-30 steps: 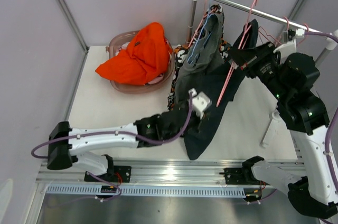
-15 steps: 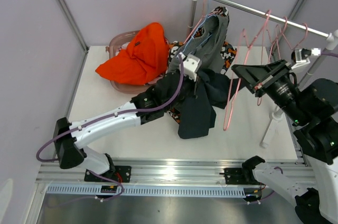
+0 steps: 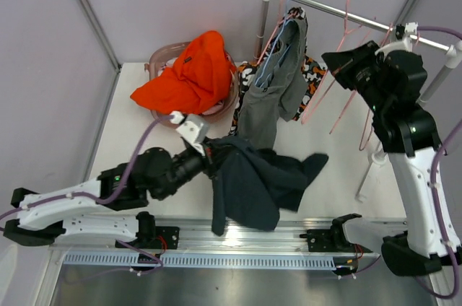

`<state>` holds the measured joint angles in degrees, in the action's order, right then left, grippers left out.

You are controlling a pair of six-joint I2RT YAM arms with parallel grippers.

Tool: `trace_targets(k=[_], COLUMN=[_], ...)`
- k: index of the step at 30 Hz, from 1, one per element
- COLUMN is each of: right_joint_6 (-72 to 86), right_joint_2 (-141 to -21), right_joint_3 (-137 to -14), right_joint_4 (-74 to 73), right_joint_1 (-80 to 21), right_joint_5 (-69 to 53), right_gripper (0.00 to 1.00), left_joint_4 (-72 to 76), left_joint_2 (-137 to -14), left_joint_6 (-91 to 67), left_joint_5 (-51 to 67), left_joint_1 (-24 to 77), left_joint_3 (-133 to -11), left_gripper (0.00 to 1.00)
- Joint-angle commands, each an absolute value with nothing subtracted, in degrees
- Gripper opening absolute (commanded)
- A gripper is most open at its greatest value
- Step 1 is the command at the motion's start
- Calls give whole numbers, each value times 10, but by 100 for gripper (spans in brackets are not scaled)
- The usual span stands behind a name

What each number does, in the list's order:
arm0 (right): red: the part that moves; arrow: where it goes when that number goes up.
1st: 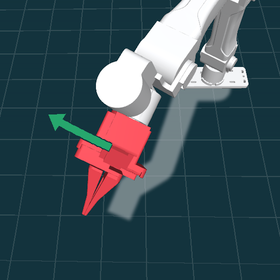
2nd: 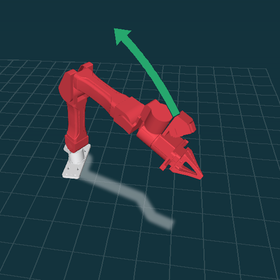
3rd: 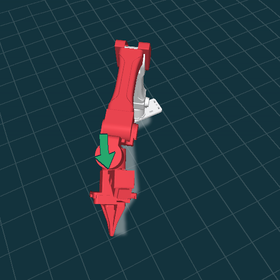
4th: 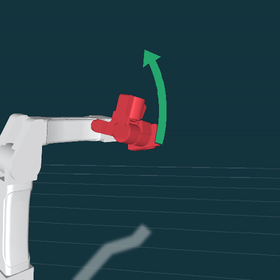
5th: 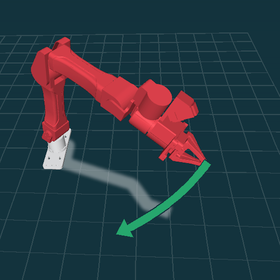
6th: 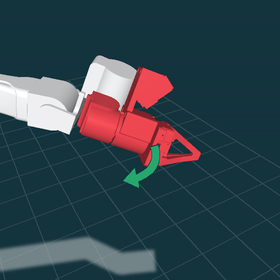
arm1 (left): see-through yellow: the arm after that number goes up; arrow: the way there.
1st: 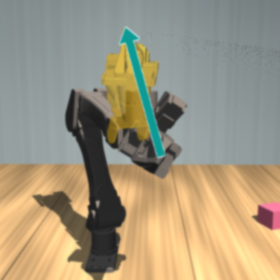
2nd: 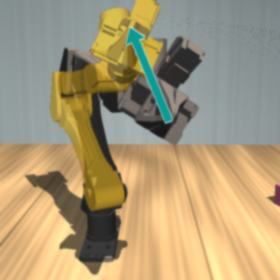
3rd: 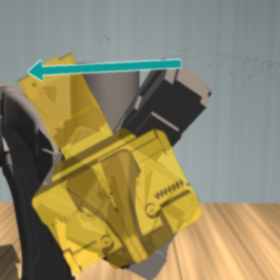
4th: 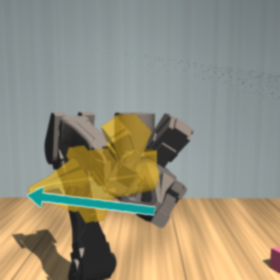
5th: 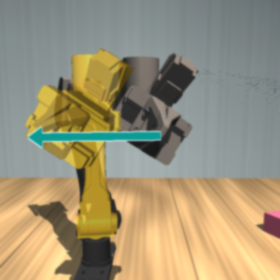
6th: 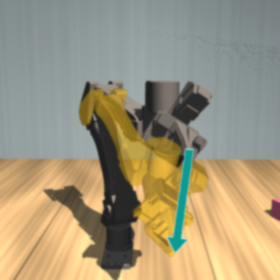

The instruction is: Remove the shorts from the hanger

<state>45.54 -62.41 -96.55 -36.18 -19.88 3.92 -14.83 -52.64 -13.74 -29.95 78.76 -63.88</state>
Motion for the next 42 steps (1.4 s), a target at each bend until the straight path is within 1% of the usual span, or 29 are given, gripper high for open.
trace_targets(k=[1,3,7,11,15,22,26,27,28,29,30,32,33,34,35,36,37,38,39,40,41,42], right_joint_6=[442,453,488,516,541,555,557,555,553,551,548,541,539,535,529,526,522,514,510,505,499,491], right_joint_2=[-654,-672,-695,-701,-680,-619,-595,-592,-590,-588,-583,-577,-574,-565,-559,-555,-542,-535,-528,-515,-509,-503], right_joint_3=[-984,-979,-962,-926,-860,-765,-746,-747,-748,-750,-751,-758,-759,-760,-761,-760,-761,-760,-760,-760,-760,-759], right_joint_4=[-302,-276,-241,-210,-192,-196,-205,-207,-207,-210,-213,-223,-226,-229,-236,-240,-243,-250,-254,-261,-265,-266], right_joint_1=[-112,-71,-34,-20,-20,-20,-20,-20,-20,-20,-21,-21,-21,-20,-21,-20,-20,-20,-20,-20,-19,-20], right_joint_5=[-31,-68,-105,-129,-151,-160,-168,-169,-170,-175,-176,-177,-178,-178,-178,-177,-175,-175,-174,-173,-173,-176], right_gripper=[0,0,0,0,0,0,0,2,11,51,70,97,99,99,99,100,99,100,99,99,99,99], left_joint_4=[-206,-233,-264,-268,-273,-279,-275,-272,-269,-266,-266,-266,-264,-260,-258,-254,-244,-242,-243,-256,-269,-285], left_joint_2=[-469,-435,-403,-392,-402,-420,-432,-438,-441,-446,-451,-468,-475,-491,-500,-512,-524,-558,-581,-604,-659,-691], left_joint_6=[-178,-185,-193,-195,-187,-141,-83,-72,-59,-33,-22,10,25,39,63,75,88,113,122,125,118,109], left_joint_5=[-368,-383,-410,-417,-426,-458,-492,-508,-511,-512,-512,-500,-493,-481,-472,-463,-455,-438,-426,-409,-361,-333], left_joint_1=[795,795,795,795,795,795,794,792,788,781,763,736,700,680,660,616,593,572,523,492,462,394], left_joint_3=[-616,-600,-590,-580,-590,-652,-695,-720,-730,-750,-762,-812,-825,-865,-881,-896,-945,-966,-985,-1037,-1095,-1166], left_gripper=[0,0,0,0,0,0,0,0,0,0,0,0,0,0,0,0,0,0,0,0,0,0])
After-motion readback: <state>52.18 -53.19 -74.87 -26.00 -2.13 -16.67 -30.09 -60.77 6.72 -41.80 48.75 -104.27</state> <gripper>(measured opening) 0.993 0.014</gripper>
